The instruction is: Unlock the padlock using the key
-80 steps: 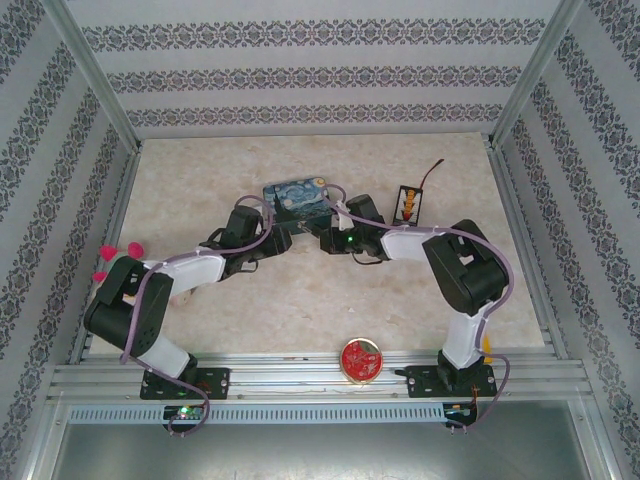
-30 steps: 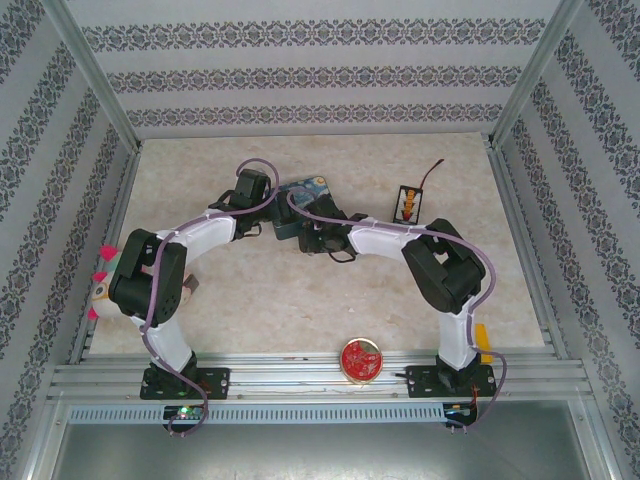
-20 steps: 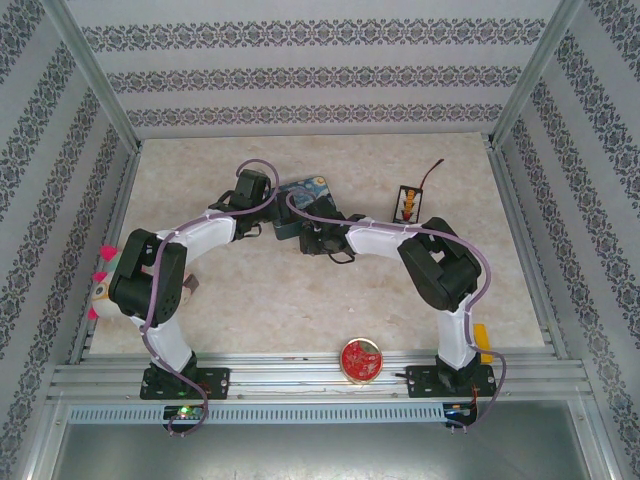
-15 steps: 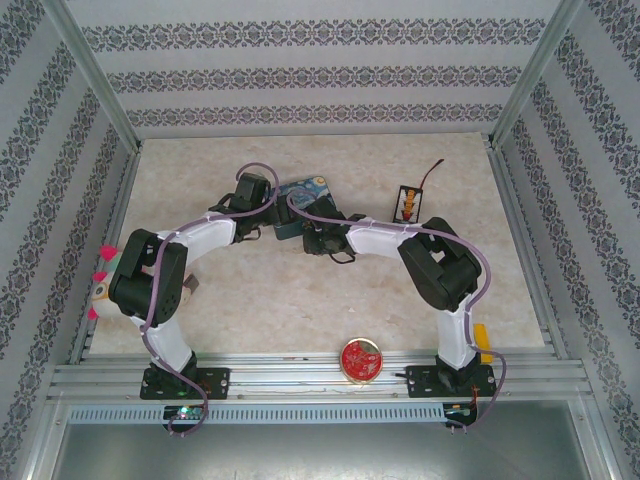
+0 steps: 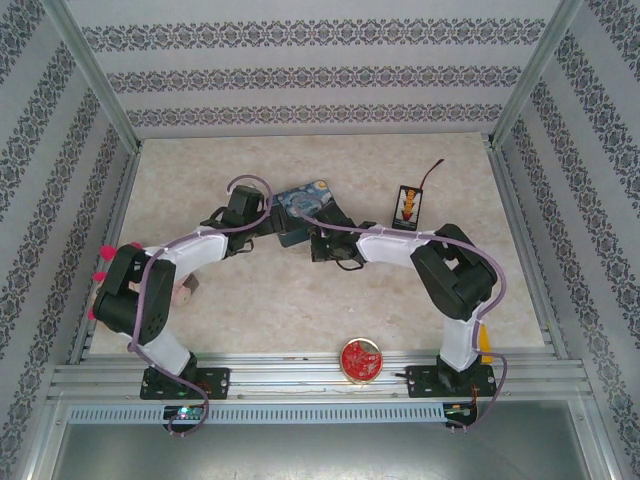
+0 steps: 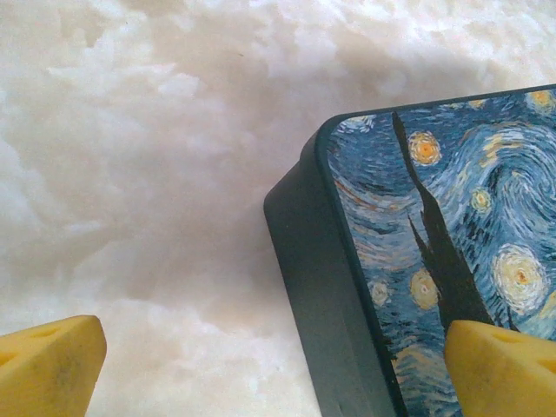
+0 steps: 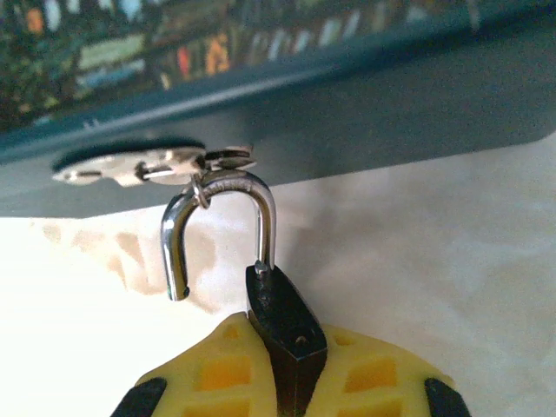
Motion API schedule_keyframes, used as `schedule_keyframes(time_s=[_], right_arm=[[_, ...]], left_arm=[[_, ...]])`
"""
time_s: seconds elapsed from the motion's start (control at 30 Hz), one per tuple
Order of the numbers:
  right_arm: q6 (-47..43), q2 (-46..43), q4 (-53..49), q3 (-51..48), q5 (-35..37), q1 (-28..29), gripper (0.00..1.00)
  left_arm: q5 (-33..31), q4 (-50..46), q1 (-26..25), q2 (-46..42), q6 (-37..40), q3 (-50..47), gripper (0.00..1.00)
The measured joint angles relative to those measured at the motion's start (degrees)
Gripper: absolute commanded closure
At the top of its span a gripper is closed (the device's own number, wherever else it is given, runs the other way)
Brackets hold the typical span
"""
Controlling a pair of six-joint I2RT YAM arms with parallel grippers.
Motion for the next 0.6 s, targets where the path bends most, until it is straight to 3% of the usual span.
schedule_keyframes(time_s=[0.33, 0.6], right_arm=[[5.18, -4.55, 2.99, -6.73, -4.13, -0.74, 1.0], [8.09, -5.53, 4.24, -8.44, -5.27, -0.85, 1.0]], left_arm=[[-4.85, 2.93, -5.2, -6.19, -0.5, -4.81, 0.01], [-7.56, 3.23, -8.39, -5.46, 0.92, -3.63, 0.01]])
